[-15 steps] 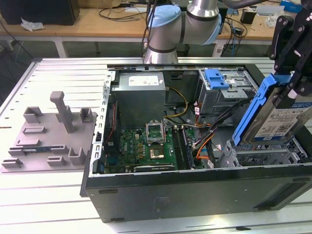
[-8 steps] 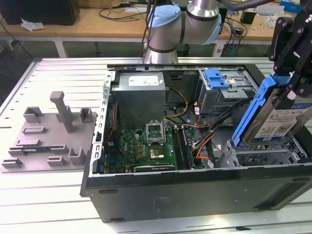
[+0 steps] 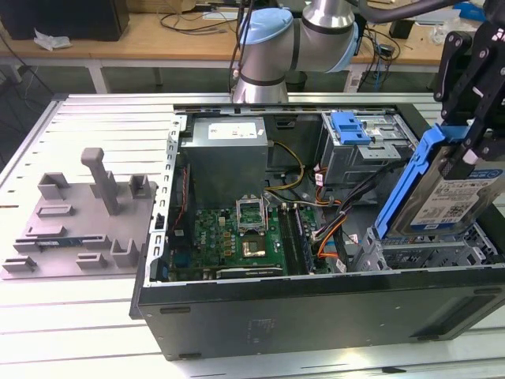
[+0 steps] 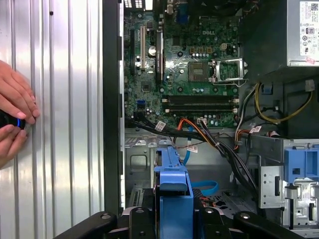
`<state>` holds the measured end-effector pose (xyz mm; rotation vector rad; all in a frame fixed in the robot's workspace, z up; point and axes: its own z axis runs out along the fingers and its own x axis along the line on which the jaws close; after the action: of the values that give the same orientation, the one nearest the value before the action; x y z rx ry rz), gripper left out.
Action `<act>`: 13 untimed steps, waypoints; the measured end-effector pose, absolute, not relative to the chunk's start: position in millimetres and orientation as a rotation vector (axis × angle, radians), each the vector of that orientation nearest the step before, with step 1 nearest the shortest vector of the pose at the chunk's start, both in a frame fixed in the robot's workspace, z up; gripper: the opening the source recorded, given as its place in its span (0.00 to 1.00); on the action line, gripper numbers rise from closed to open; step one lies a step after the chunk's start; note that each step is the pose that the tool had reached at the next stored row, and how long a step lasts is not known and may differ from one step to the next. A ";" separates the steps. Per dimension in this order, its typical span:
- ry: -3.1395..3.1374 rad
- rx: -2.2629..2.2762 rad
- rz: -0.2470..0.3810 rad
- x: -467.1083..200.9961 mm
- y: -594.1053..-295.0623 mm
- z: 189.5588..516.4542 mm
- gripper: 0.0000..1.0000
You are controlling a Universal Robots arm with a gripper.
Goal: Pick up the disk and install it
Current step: 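Insert the disk into the insertion slot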
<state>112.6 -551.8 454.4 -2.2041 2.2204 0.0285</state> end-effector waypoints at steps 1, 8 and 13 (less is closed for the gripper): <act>2.220 -2.204 0.029 112.8 -551.8 454.1 0.36; 2.220 -2.204 0.029 113.7 -551.8 450.8 0.36; 2.220 -2.204 0.029 113.8 -551.8 448.0 0.36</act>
<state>113.8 -551.8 448.0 -2.2041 2.2203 0.0286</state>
